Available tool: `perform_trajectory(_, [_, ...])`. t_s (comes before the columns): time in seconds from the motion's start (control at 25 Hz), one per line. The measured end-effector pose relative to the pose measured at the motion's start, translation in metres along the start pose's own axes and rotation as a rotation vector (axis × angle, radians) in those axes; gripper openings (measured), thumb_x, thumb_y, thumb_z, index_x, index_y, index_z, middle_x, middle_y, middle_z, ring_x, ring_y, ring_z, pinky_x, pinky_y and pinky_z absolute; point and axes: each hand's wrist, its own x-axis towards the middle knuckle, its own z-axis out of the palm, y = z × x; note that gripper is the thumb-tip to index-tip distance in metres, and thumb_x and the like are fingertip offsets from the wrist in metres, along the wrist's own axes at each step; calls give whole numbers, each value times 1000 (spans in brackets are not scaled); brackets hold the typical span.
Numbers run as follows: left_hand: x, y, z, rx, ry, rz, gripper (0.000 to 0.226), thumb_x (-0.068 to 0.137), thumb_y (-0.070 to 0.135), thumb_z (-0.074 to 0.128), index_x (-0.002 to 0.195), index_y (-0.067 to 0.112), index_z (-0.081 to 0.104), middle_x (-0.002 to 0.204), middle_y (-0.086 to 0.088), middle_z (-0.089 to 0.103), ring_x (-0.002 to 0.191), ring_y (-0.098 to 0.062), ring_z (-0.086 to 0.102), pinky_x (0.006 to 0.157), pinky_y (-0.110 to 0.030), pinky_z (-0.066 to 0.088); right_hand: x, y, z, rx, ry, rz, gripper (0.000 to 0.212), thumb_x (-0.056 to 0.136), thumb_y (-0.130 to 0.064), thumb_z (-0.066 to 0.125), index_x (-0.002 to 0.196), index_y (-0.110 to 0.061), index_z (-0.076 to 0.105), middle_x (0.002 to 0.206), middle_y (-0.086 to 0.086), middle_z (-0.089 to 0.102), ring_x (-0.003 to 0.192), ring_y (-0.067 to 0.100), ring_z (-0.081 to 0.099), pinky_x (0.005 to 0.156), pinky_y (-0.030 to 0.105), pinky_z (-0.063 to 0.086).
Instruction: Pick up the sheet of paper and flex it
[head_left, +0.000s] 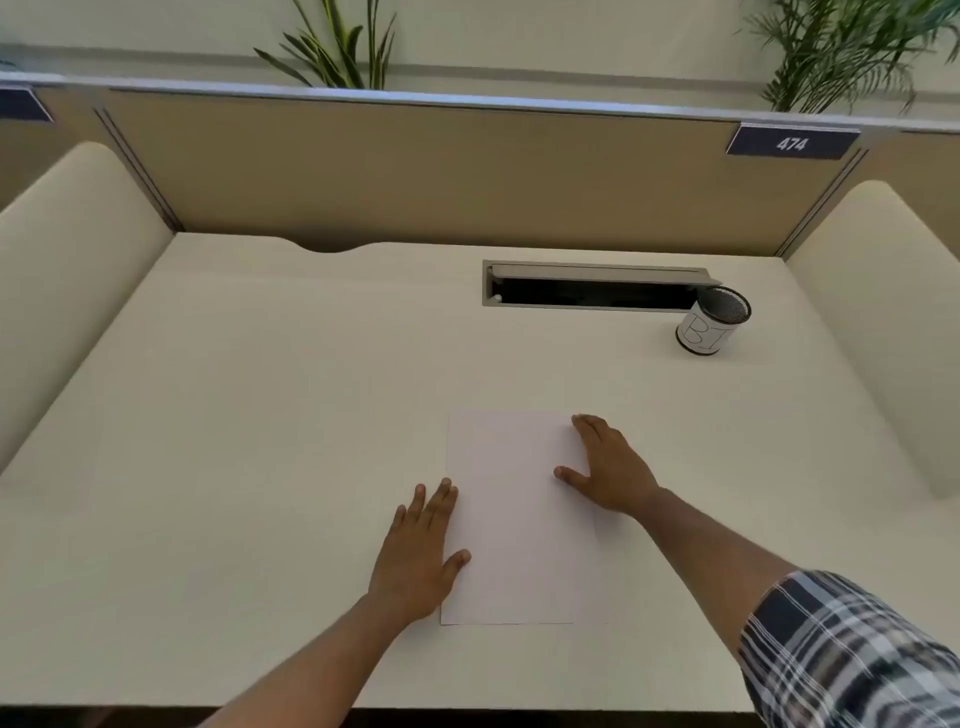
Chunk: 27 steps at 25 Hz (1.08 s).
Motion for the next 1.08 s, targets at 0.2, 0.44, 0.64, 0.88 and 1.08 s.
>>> perform_trajectory(0.2, [3,0,6,114,-8,-11,77,99,59,26,159,27,-11,163,15,-25,153,-20,-22,122,-36,-10,24,-7,-11,-135,-95,57,95,91,-68,52,163,-25,9,169,-9,18,148,29,26,109,47,42])
perform_trajectory(0.44, [1,-2,6,115,-10,-19,78,98,61,23,160,27,-11,164,16,-24,154,-19,-22,124,-34,-9,14,-19,-3,-52,-50,63,93,90,-69,53,162,-26,13,157,-2,40,144,29,33,106,47,43])
perform_trajectory(0.64, [2,-2,7,94,1,-20,79,95,63,18,159,27,-11,165,15,-24,153,-19,-22,124,-35,-8,-17,-26,0,788,57,280,106,80,-31,86,161,-23,17,137,-1,53,123,22,54,100,36,46])
perform_trajectory(0.88, [2,11,-1,-239,71,-69,85,99,34,55,160,25,-4,167,15,-9,156,-15,-12,126,-37,-6,-56,-43,17,1041,225,392,32,81,0,76,105,-20,72,100,2,78,95,27,75,89,52,60])
perform_trajectory(1.08, [22,36,-42,-1074,156,-224,84,94,24,70,157,25,14,154,15,34,139,-5,40,113,-32,36,-80,-56,-5,1329,202,247,27,90,4,69,111,-12,71,107,7,79,100,32,75,87,43,61])
